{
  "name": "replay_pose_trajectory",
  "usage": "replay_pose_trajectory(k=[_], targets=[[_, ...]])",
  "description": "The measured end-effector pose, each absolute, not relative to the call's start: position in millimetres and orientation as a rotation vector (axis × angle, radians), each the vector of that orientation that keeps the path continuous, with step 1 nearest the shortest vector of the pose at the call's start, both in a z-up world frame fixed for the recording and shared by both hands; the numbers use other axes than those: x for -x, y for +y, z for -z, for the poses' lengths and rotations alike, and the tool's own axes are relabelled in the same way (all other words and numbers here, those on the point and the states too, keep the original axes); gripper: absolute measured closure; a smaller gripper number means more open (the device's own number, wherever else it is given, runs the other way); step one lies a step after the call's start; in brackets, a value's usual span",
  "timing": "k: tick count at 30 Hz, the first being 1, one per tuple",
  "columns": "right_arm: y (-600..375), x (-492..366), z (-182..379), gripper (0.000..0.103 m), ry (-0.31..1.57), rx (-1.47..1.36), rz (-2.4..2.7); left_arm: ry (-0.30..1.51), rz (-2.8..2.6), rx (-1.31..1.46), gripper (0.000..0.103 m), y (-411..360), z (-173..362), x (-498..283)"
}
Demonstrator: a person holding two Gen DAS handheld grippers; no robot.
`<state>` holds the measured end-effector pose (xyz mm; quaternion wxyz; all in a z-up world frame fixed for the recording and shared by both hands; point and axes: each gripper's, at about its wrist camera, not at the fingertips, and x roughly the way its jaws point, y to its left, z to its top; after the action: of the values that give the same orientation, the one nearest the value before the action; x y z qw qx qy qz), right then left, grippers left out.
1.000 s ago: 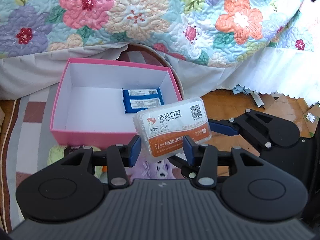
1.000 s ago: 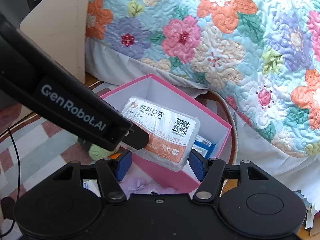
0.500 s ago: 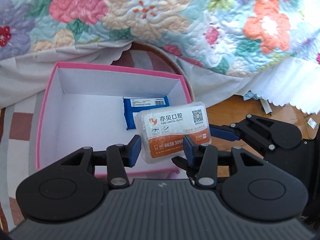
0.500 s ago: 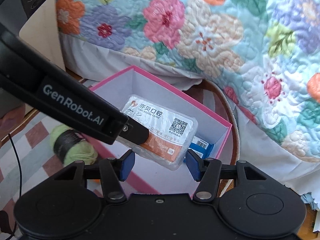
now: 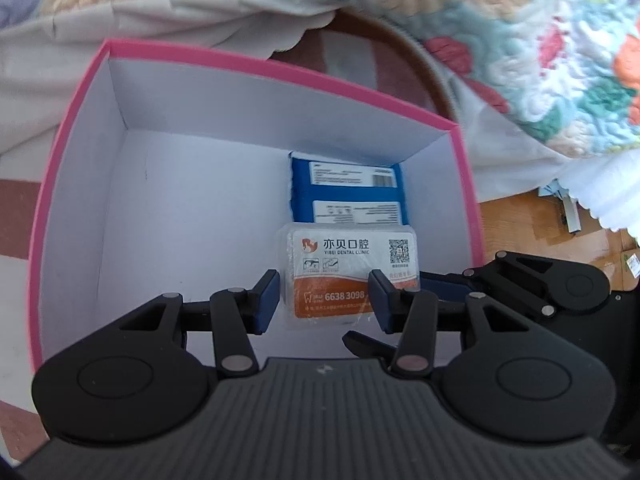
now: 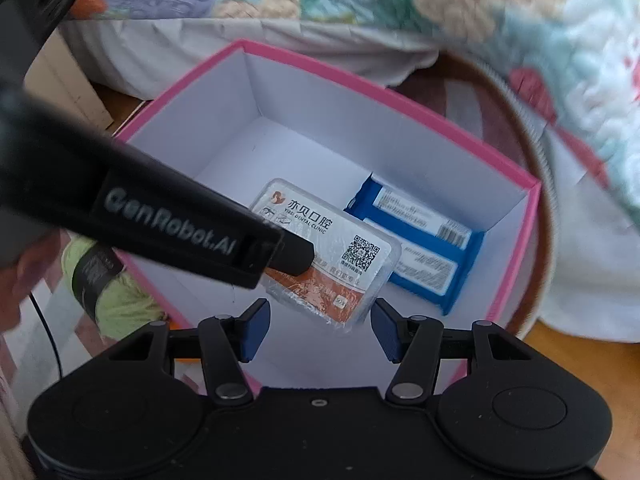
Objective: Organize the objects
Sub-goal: 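Lower the dental floss box into the pink box beside the wipes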
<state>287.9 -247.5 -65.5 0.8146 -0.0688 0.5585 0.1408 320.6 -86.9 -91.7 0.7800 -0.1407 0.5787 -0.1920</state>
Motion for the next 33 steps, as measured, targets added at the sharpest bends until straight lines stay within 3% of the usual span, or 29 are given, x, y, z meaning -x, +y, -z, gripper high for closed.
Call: replay_pose_trajectory(k=[16,23,29,33], targets=[[-248.0,-313.1,99.4,0.052,1.305,0.100,-0.274,1.265,0.363,0.367,0.062,-78.6,127.6,-327.7],[-247.3,-314.4,112.9,0.053,1.343,0.110,-0.252,1.286,0.339,0.368,0.076,-82.0,136.3,-326.4],[-246.2,-306.9,103.3,0.051,1.309,0.165,-0.232,1.297,0.332,0.393,0.077,-86.3,142.1,-324.5],[-250.4,-300.7,99.4,0.066,1.285,0.195,-0.219,1.293,0.316,0.404,0.081,-92.4,143.5,-321.5]])
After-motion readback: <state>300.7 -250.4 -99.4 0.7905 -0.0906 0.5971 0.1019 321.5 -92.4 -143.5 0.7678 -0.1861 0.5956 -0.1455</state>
